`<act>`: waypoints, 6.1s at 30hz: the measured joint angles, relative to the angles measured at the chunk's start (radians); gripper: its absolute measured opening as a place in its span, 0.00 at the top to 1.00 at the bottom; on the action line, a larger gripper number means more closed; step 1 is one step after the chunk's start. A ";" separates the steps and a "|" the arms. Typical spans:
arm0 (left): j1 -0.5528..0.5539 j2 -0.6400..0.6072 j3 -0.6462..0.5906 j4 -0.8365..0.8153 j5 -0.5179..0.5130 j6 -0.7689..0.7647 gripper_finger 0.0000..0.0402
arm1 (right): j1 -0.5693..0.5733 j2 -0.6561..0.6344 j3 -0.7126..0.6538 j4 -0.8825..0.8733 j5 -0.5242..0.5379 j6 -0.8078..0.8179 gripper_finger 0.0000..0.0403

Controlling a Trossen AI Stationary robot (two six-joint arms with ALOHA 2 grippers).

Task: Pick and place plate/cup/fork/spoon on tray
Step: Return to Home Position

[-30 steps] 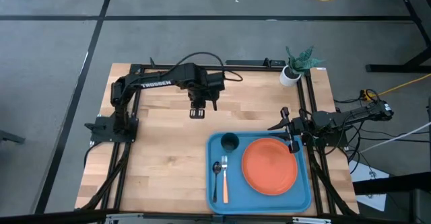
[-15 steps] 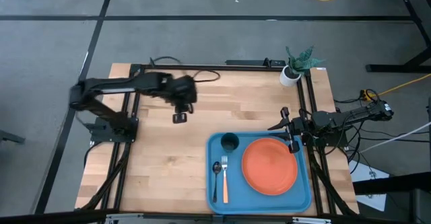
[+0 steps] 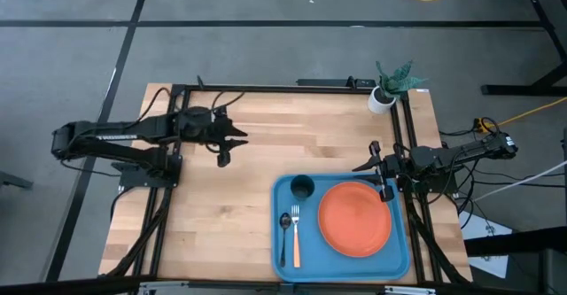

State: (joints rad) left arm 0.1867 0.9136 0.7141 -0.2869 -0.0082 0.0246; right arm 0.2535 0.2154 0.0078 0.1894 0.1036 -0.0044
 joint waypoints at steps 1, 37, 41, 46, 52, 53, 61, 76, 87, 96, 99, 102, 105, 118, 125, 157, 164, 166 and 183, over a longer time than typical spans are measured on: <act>0.000 -0.017 -0.033 0.041 -0.008 -0.020 0.75 | 0.000 0.000 0.000 0.000 0.000 -0.001 0.78; 0.000 -0.346 -0.706 0.878 0.078 0.119 0.75 | 0.000 0.000 0.000 0.000 0.000 -0.001 0.78; 0.000 -0.346 -0.706 0.875 0.079 0.141 0.75 | 0.000 0.000 0.000 0.000 0.000 -0.001 0.78; 0.000 -0.346 -0.706 0.870 0.079 0.142 0.75 | 0.000 0.000 0.000 0.000 0.000 -0.001 0.78; 0.000 -0.346 -0.706 0.869 0.079 0.142 0.75 | 0.000 0.000 0.000 0.000 0.000 -0.001 0.78; 0.000 -0.346 -0.706 0.868 0.079 0.142 0.75 | 0.000 0.000 0.000 0.000 0.000 -0.001 0.78; 0.000 -0.447 -0.706 0.666 0.079 0.141 0.75 | 0.000 0.000 0.000 0.000 0.000 -0.001 0.78; 0.000 -0.785 -0.706 0.322 0.130 0.056 0.75 | 0.000 0.000 0.000 0.000 0.000 0.000 0.78; -0.042 -0.913 -0.706 0.320 0.124 0.055 0.75 | 0.000 0.000 0.000 0.000 0.000 -0.001 0.78; -0.082 -0.911 -0.706 0.296 0.003 -0.093 0.75 | 0.000 0.000 0.000 0.000 0.000 0.000 0.78; -0.082 -0.911 -0.706 0.297 0.017 -0.155 0.75 | 0.000 0.000 0.000 0.000 0.000 -0.001 0.78; -0.082 -0.911 -0.706 0.300 0.018 -0.162 0.75 | 0.000 0.000 0.000 0.000 0.000 -0.001 0.78; -0.082 -0.911 -0.706 0.300 0.012 -0.164 0.75 | 0.000 0.000 0.000 0.000 0.000 0.000 0.78; -0.082 -0.911 -0.706 0.301 0.011 -0.164 0.75 | 0.000 0.000 0.000 0.000 0.000 -0.001 0.78; -0.082 -0.911 -0.706 0.302 0.010 -0.164 0.75 | 0.000 0.000 0.000 0.000 0.000 0.000 0.78; -0.082 -0.911 -0.707 0.302 0.010 -0.164 0.75 | 0.000 -0.012 0.000 0.032 0.008 -0.013 0.78; -0.082 -0.911 -0.707 0.302 0.010 -0.164 0.75 | 0.000 -0.084 0.000 0.038 0.008 -0.004 0.78; -0.082 -0.911 -0.707 0.302 0.010 -0.164 0.75 | 0.000 -0.112 0.000 0.004 0.007 -0.008 0.78; -0.083 -0.911 -0.707 0.302 0.010 -0.163 0.75 | 0.000 -0.160 0.000 -0.152 -0.001 -0.082 0.78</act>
State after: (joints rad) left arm 0.1040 0.0021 0.0074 0.0154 0.0017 -0.1387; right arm 0.2539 0.0554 0.0082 0.0372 0.1028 -0.0860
